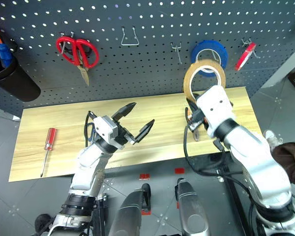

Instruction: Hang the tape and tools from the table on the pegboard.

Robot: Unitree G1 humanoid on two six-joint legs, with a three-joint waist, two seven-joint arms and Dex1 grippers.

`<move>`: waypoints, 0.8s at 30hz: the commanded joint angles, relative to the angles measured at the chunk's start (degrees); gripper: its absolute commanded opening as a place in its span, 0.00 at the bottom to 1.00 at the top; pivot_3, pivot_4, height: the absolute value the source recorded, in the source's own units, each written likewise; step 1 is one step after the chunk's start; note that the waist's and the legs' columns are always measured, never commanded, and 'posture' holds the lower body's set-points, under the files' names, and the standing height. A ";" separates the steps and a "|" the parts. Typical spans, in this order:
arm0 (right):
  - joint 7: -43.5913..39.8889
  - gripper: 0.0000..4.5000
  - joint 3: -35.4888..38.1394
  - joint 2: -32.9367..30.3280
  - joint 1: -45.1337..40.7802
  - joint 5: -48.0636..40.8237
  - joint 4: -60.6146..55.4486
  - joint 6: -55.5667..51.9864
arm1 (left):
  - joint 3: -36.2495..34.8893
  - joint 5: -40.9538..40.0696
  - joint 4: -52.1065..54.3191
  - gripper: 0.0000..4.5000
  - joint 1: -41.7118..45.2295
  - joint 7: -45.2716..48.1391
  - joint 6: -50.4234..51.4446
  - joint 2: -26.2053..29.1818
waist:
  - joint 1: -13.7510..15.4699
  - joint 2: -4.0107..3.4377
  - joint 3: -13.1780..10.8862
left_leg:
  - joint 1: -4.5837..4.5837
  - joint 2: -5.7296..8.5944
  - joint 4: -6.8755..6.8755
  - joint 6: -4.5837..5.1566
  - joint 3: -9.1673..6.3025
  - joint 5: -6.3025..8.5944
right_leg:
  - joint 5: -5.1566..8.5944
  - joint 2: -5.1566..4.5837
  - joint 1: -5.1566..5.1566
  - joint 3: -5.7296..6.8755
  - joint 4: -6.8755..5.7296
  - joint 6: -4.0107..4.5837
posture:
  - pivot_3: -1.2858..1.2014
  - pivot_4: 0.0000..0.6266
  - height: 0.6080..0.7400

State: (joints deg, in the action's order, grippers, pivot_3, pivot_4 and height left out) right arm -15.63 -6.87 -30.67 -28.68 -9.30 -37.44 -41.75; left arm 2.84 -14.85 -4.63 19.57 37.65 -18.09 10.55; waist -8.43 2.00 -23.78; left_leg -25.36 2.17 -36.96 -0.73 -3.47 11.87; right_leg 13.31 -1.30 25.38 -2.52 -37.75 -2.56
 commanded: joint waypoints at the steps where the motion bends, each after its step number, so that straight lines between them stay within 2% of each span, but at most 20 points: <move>1: -1.74 0.09 -2.41 0.98 -2.37 2.98 4.49 7.15 | 0.59 -0.53 2.63 1.00 0.75 -0.66 -0.27 -0.94 | 0.02 0.04 0.10 | 0.00 -0.01 -0.01 0.00 -0.03 0.00 | -0.06 0.01 -0.01 0.04 -0.02 0.10 | 0.38 0.53 1.00; 24: -6.88 0.09 -2.91 13.08 -18.66 8.55 43.43 28.64 | -0.09 1.67 3.93 1.00 -2.08 -4.65 0.94 0.13 | 0.07 0.02 0.97 | 0.02 -0.01 -0.15 0.11 -0.06 -0.07 | -0.47 0.01 0.03 0.04 -0.32 0.36 | 0.42 0.50 1.00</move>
State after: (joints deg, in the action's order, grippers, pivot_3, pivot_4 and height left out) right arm -22.43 -10.82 -18.19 -45.93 -0.80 6.03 -15.34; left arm 3.03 -13.43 -3.40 17.72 33.21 -16.72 10.52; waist -8.36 2.02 -22.81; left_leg -25.34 2.16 -37.12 -0.62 -3.52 11.79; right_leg 12.83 -1.30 25.41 -2.49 -38.08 -2.19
